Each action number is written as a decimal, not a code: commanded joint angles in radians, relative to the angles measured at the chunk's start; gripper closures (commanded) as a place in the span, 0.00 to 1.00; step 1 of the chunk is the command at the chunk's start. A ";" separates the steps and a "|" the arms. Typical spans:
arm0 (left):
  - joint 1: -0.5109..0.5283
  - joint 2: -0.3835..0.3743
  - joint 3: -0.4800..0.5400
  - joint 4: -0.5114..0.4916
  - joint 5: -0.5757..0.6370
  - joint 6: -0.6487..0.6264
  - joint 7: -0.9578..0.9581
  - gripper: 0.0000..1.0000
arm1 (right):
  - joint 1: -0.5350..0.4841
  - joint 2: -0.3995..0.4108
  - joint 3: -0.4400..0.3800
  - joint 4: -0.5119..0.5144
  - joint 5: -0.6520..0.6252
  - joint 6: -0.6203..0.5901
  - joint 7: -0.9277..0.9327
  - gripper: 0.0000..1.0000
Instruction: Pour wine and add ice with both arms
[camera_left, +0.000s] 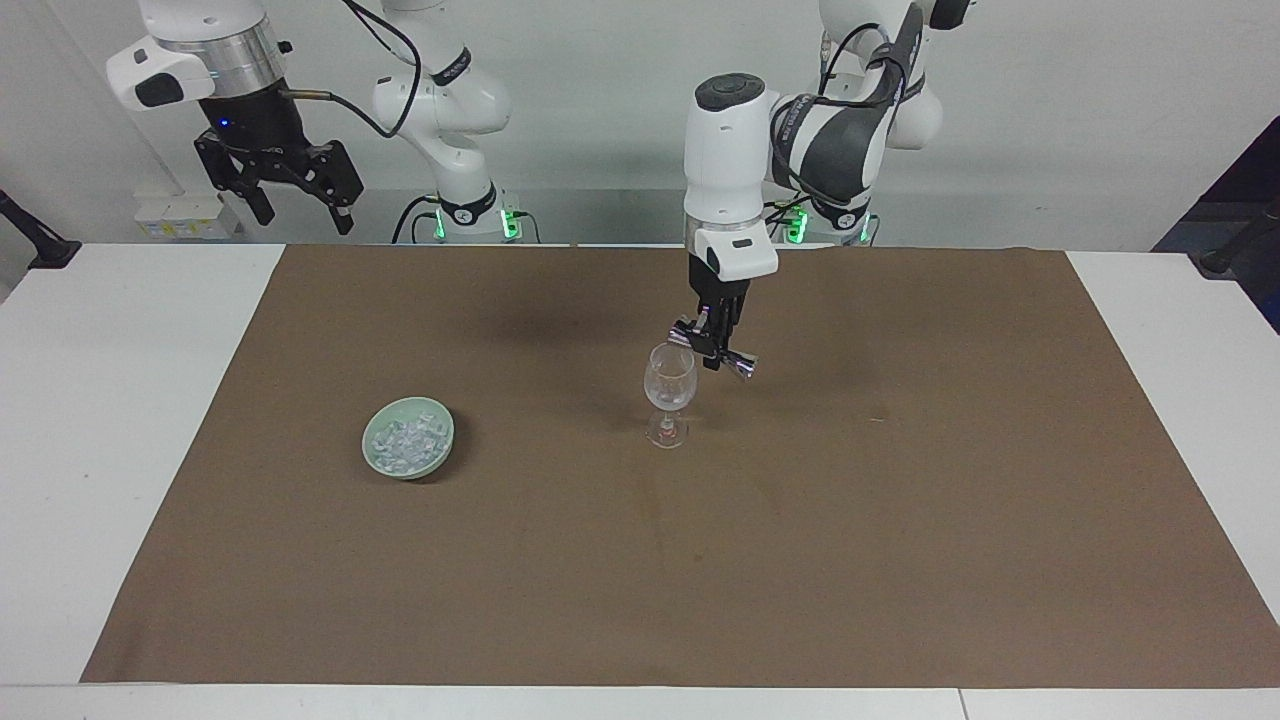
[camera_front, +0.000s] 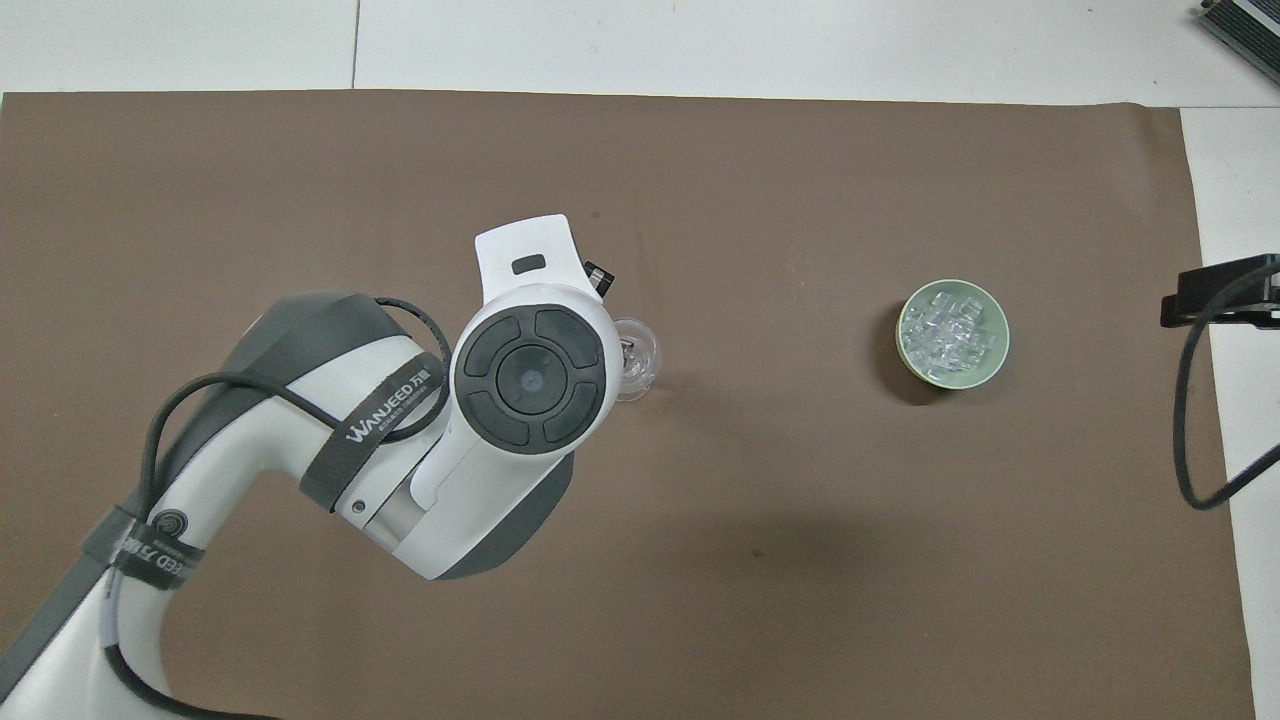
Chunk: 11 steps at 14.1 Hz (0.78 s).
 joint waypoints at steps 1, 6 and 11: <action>-0.027 0.004 0.017 0.027 0.036 -0.028 -0.038 1.00 | -0.009 -0.023 0.004 -0.038 0.016 0.042 -0.019 0.00; -0.021 0.004 0.015 0.031 -0.012 -0.025 -0.040 1.00 | -0.009 -0.026 0.004 -0.046 0.023 0.041 -0.020 0.00; -0.010 -0.004 0.021 0.033 -0.148 -0.019 -0.040 1.00 | -0.009 -0.026 0.004 -0.046 0.023 0.041 -0.020 0.00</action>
